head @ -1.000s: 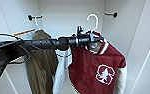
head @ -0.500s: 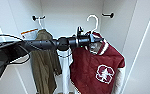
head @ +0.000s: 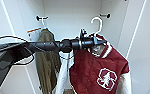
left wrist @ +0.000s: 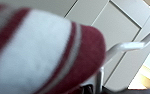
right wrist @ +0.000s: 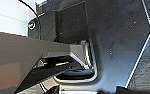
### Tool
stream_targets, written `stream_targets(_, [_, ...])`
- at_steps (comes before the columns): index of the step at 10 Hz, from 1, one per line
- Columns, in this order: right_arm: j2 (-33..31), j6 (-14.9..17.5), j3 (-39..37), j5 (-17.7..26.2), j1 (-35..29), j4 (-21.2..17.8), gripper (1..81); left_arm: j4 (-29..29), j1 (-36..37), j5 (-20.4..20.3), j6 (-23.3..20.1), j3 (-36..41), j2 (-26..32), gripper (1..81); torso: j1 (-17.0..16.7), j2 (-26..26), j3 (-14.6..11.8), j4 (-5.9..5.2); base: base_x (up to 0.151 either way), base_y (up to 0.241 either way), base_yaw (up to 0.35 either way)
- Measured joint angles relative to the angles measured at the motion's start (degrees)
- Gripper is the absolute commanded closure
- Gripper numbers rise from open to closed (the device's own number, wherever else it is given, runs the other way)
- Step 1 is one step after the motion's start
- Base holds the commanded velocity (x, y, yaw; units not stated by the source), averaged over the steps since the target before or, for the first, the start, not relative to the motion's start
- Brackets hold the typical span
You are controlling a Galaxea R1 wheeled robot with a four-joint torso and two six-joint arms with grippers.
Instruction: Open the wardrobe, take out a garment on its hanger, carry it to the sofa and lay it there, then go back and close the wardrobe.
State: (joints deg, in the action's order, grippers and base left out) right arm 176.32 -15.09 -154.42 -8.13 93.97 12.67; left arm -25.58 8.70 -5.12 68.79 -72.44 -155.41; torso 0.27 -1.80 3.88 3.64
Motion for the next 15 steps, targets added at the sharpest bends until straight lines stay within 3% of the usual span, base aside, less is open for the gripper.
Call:
stream_targets(5, [0.0, 0.0, 0.0, 0.0, 0.0, 0.0, 1.0, 0.0, -0.7, -0.2, 0.0, -2.6, -8.1, 81.1, 0.0, 0.0, 0.0, 0.0, -0.139, -0.065, 0.0])
stream_targets(15, [0.0, 0.0, 0.0, 0.0, -0.1, 0.0, 1.0, -0.2, -2.0, -2.7, -0.2, -0.2, -0.7, 81.1, 0.0, 0.0, 0.0, 0.0, -0.096, -0.021, 0.0])
